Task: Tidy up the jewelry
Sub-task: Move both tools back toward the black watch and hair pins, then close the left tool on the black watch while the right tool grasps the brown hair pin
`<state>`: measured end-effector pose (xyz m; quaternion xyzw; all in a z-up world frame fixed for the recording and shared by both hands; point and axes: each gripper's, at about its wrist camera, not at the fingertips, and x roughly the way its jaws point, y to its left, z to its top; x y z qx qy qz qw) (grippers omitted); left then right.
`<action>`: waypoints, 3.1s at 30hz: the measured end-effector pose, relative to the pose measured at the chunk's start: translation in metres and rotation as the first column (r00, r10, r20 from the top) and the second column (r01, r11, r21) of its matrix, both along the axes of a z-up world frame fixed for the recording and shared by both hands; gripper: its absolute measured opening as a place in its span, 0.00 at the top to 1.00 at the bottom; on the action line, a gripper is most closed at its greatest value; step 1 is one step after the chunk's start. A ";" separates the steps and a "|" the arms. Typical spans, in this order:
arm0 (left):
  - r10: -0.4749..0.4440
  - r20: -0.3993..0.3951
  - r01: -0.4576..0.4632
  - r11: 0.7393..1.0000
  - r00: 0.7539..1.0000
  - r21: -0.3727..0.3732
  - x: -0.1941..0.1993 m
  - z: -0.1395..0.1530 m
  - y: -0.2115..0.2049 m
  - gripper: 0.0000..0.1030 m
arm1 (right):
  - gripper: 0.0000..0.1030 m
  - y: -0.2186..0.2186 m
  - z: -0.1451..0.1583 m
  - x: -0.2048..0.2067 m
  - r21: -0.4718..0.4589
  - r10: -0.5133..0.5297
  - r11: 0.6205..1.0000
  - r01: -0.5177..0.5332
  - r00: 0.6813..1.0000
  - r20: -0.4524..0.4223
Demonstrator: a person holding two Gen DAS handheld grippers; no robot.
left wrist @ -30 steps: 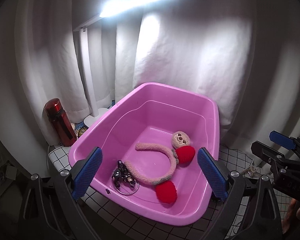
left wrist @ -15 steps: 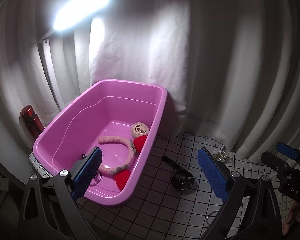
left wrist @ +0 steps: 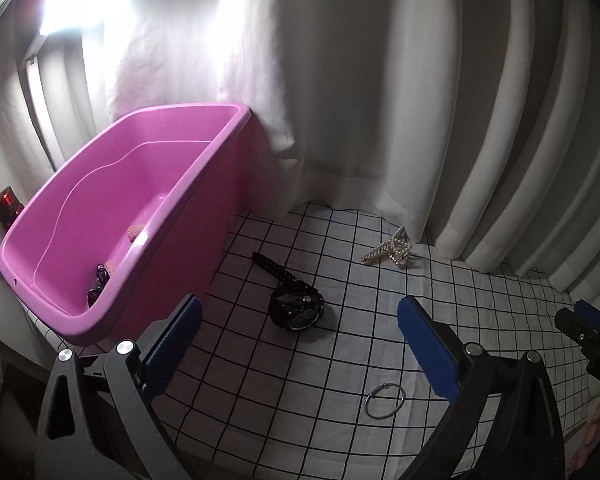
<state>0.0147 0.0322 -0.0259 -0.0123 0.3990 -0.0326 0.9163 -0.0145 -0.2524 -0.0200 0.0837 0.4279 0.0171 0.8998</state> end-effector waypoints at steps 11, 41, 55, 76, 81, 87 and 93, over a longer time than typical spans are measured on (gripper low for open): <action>0.007 -0.112 -0.003 0.999 0.994 0.039 0.022 -0.065 -0.005 0.07 | 0.32 -0.007 -0.061 0.000 0.049 -0.008 0.999 0.014 0.993 -0.121; -0.043 -0.134 0.054 0.995 0.990 0.085 0.092 -0.145 -0.011 0.06 | 0.32 0.033 -0.151 0.052 0.006 -0.021 1.000 0.023 0.973 -0.228; -0.041 -0.143 0.053 0.995 0.989 0.082 0.110 -0.158 -0.011 0.06 | 0.32 0.038 -0.163 0.065 -0.060 -0.034 0.998 0.020 0.971 -0.237; -0.026 -0.157 0.042 0.994 0.987 0.100 0.126 -0.179 -0.022 0.06 | 0.32 0.044 -0.166 0.068 -0.128 -0.032 0.992 0.009 0.984 -0.175; -0.020 -0.155 0.035 0.995 0.988 0.094 0.125 -0.183 -0.021 0.06 | 0.33 0.046 -0.165 0.066 -0.128 -0.027 0.992 0.005 0.986 -0.166; -0.005 -0.154 0.020 0.995 0.988 0.094 0.120 -0.183 -0.021 0.06 | 0.43 0.050 -0.163 0.063 -0.130 -0.013 0.992 -0.008 0.988 -0.155; 0.000 -0.177 0.011 0.998 0.984 0.062 0.114 -0.186 -0.017 0.12 | 0.59 0.055 -0.162 0.063 -0.129 0.017 0.991 -0.037 0.989 -0.149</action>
